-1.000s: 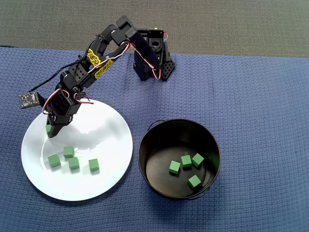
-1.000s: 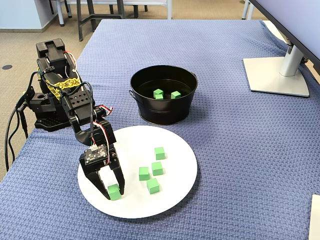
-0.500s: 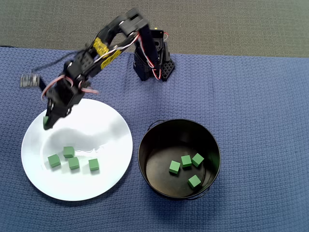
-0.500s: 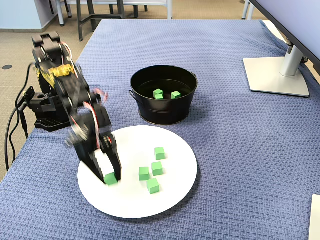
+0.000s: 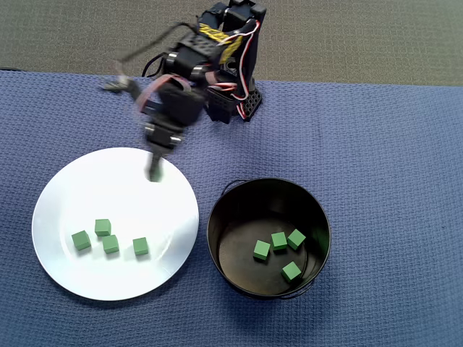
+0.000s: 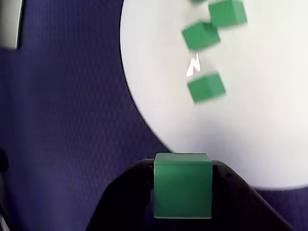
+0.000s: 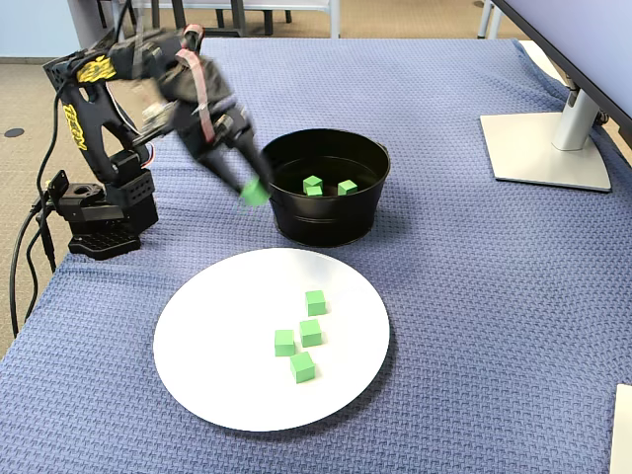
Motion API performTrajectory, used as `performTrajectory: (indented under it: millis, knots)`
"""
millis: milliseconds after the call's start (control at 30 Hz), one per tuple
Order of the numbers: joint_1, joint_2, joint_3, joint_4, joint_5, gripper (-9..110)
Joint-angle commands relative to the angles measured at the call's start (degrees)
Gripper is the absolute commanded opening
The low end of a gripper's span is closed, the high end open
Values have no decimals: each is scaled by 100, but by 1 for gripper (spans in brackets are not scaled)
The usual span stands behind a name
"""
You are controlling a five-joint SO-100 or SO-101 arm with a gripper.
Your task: Pick up the green cubes from the white plate and place them in the black recipient
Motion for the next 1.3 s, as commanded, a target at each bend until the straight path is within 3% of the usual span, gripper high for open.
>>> performTrajectory:
  millis: [0,233,267,333,433,567,733,1033,1133,1267]
  knots:
    - [-1591,185,-510,413,1020,0]
    - [-3524,-817,-976,35,1978,0]
    - [-3691,-1037,-1134,26,1942,4]
    - [-3937,-1389,-1380,44,1714,26]
    - [-3946,-1371,-1397,0,1397,29]
    - [-3278,-809,-976,-536,817,24]
    - [-1705,-422,-642,-396,-1134,19]
    - [615,-668,650,-2733,-4104,19]
    - [905,-993,677,-3041,-4245,19]
    - [1046,-1635,334,-2856,-3709,20]
